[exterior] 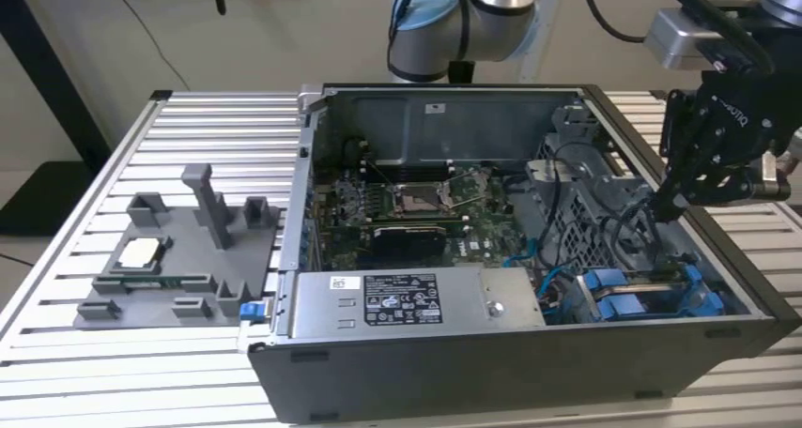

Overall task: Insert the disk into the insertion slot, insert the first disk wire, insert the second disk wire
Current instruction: 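Insert the second disk wire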

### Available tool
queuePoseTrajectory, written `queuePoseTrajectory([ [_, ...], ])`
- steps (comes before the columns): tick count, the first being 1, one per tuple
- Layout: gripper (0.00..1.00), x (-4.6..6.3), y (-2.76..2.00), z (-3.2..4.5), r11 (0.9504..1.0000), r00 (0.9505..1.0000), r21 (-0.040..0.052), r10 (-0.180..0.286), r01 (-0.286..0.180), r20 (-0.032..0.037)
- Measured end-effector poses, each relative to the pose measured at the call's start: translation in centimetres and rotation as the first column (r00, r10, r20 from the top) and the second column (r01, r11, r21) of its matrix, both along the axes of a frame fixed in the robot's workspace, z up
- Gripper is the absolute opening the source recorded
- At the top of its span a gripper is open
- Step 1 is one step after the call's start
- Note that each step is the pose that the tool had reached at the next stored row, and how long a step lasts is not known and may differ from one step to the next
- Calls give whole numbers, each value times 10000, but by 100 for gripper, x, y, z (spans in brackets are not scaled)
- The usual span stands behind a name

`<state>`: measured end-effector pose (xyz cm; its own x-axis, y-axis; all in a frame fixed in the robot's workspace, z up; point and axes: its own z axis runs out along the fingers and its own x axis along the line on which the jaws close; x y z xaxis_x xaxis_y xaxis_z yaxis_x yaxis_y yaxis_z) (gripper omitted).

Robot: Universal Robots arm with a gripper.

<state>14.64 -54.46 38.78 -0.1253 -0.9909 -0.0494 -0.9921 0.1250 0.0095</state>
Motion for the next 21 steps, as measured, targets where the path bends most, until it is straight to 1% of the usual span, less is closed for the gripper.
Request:
queuePoseTrajectory([
  [11,16,-131,0,9,10000,10000,1,0,0,70],
  [21,16,-142,1,5,10000,10000,2,0,0,72],
])
